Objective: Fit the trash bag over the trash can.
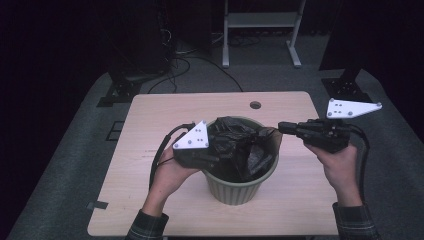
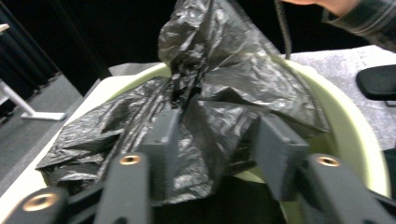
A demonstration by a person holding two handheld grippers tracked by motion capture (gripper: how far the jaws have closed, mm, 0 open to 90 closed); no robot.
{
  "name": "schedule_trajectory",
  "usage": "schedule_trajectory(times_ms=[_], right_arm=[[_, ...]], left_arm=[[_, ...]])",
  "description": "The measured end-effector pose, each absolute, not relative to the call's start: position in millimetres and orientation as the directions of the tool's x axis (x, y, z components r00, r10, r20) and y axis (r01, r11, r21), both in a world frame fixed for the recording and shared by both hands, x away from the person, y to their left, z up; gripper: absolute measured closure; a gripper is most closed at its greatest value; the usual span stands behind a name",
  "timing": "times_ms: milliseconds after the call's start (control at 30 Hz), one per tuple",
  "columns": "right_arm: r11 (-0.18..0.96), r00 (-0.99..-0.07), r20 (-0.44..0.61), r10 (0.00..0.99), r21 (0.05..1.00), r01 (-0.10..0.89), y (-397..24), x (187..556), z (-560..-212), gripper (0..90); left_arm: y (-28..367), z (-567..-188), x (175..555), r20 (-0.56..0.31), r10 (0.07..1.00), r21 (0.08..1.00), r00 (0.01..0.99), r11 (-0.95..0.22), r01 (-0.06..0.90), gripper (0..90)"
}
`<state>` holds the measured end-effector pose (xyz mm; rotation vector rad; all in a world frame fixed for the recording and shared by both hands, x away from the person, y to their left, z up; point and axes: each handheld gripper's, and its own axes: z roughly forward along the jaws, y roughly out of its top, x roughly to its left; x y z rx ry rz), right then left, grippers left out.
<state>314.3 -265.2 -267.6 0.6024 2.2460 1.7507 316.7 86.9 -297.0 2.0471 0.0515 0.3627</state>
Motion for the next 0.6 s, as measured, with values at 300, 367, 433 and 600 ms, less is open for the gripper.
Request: schedule_trajectory(times_ms=[300, 367, 433, 600], right_arm=[[0.201, -0.877, 0.065, 0.477, 0.963, 0.181, -280, 309, -268, 90.0], [0.191, -0.872, 0.070, 0.484, 0.964, 0.183, -286, 307, -268, 90.0], [0.185, -0.869, 0.070, 0.490, 0.966, 0.182, -290, 306, -268, 90.0], [0.172, -0.868, 0.082, 0.490, 0.967, 0.188, -295, 302, -272, 90.0]], left_arm=[[130, -284, 315, 0.241, 0.301, 0.903, 0.923, -0.419, -0.099, 89.8], [145, -279, 314, 0.235, 0.326, 0.914, 0.916, -0.394, -0.094, 89.8], [157, -276, 312, 0.239, 0.348, 0.916, 0.907, -0.391, -0.091, 89.8], [178, -276, 307, 0.242, 0.387, 0.916, 0.890, -0.393, -0.079, 89.8]])
